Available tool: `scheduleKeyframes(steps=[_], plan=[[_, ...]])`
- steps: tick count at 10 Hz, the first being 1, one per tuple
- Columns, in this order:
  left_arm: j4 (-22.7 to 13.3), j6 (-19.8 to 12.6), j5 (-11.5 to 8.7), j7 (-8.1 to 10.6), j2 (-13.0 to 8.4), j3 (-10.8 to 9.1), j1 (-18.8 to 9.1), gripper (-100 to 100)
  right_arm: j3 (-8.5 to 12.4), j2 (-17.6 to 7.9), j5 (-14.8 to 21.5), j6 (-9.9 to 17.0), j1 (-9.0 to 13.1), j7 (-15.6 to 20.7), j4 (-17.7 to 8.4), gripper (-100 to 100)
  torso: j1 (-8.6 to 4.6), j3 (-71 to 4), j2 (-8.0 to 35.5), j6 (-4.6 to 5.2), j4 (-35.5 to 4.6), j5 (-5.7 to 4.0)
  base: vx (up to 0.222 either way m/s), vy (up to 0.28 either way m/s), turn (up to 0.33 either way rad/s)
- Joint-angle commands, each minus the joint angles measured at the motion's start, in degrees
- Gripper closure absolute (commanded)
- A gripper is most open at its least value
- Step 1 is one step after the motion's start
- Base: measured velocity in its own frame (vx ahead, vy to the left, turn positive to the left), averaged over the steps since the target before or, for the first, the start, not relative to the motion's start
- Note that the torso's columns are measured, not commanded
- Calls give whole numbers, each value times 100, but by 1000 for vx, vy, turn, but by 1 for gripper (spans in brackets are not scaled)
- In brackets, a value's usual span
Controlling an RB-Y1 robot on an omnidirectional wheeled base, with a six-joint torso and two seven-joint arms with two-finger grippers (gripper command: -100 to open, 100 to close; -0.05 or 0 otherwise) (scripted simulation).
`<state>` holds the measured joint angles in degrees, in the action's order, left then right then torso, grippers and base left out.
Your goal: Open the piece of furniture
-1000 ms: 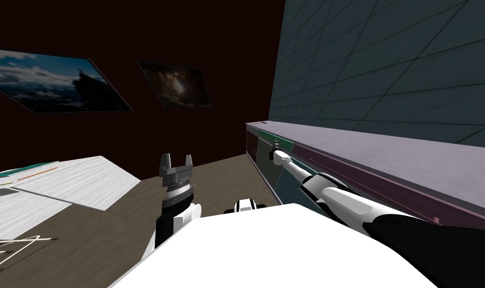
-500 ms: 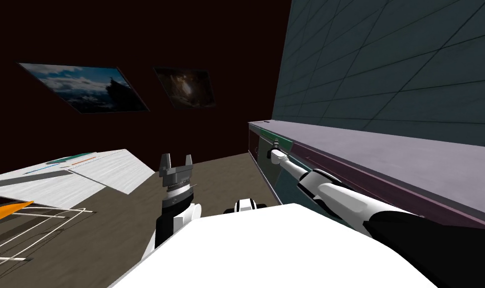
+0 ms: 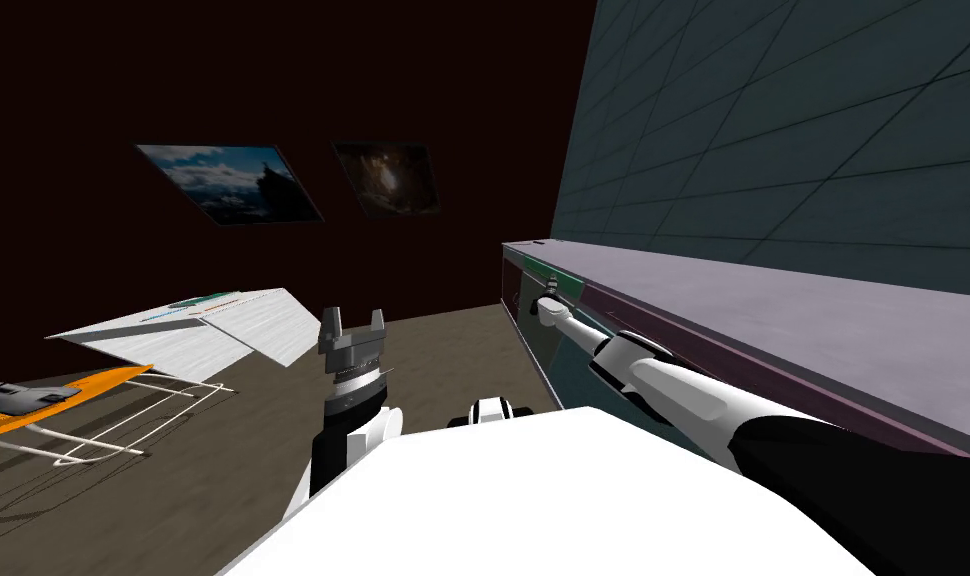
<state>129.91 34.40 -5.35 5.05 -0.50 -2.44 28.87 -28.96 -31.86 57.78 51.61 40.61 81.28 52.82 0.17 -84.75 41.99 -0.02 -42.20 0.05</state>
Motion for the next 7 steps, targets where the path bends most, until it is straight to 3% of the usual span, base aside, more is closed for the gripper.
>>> scheduleKeyframes(steps=[1, 2, 4, 5, 7], plan=[[0, 0, 0, 0, 0, 0, 0, 0, 286, -30, -100, -267, -286, 238, 281, 100, -6, 4, 7, 0, -1, -2, 169, 65, -352], [1, 1, 0, 0, 1, -1, 4, 0, 437, -30, -100, -393, -371, 238, 303, 100, 0, -11, -22, 12, 1, 2, 224, 153, -322], [1, 0, 0, 0, 1, 1, 1, 0, 447, -30, -100, -621, -371, 238, 303, 100, -50, -38, -52, -40, 1, -1, 57, 80, -56], [0, 0, 0, 0, 0, 0, 0, 0, 728, -62, -180, -808, -701, 446, 562, 100, -59, -36, -50, -65, 4, -8, 93, 113, -278], [1, 1, 0, 0, 1, 1, 2, 0, 891, -62, -180, -1139, -749, 446, 584, 100, -61, -46, -74, 10, 31, -24, 147, 106, -193]])
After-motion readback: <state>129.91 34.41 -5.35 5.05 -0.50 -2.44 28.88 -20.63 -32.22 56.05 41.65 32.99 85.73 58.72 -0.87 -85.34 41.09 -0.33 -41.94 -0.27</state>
